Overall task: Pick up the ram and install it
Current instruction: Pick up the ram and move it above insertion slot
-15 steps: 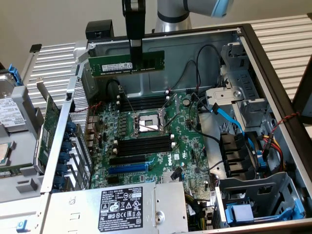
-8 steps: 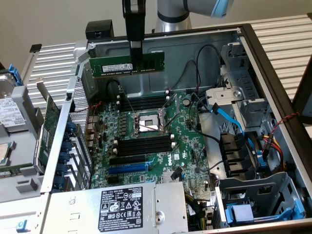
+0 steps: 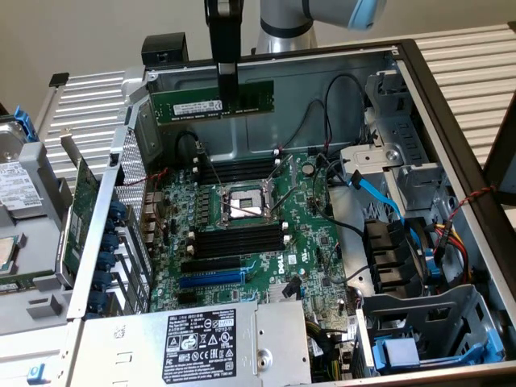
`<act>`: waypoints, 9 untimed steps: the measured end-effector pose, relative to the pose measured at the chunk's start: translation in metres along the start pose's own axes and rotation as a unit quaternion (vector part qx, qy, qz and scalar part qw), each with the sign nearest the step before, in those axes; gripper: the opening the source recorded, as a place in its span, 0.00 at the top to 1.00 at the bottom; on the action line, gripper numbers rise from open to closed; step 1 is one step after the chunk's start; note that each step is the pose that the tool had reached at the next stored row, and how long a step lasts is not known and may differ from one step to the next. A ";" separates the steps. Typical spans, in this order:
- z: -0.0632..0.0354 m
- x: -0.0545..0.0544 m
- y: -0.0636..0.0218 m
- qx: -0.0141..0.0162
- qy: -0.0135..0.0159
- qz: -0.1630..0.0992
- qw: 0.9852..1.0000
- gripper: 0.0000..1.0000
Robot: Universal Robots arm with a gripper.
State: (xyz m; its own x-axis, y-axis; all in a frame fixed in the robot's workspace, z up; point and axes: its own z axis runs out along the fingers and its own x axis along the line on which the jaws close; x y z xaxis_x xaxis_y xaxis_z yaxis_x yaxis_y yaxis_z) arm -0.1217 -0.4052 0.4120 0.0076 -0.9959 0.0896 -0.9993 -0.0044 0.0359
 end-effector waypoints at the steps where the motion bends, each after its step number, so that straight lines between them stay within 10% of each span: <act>1: 0.0003 -0.001 0.0000 0.003 0.000 0.000 1.000 0.87; 5: 0.0031 -0.001 -0.0001 0.004 -0.008 0.004 1.000 0.87; 9: 0.0050 -0.001 -0.0002 0.004 -0.033 0.006 0.999 0.87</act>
State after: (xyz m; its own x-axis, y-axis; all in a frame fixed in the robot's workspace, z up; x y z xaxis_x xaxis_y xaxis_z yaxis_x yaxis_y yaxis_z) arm -0.1217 -0.4045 0.4069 -0.0057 -0.9997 0.0248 -0.9996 0.0064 0.0270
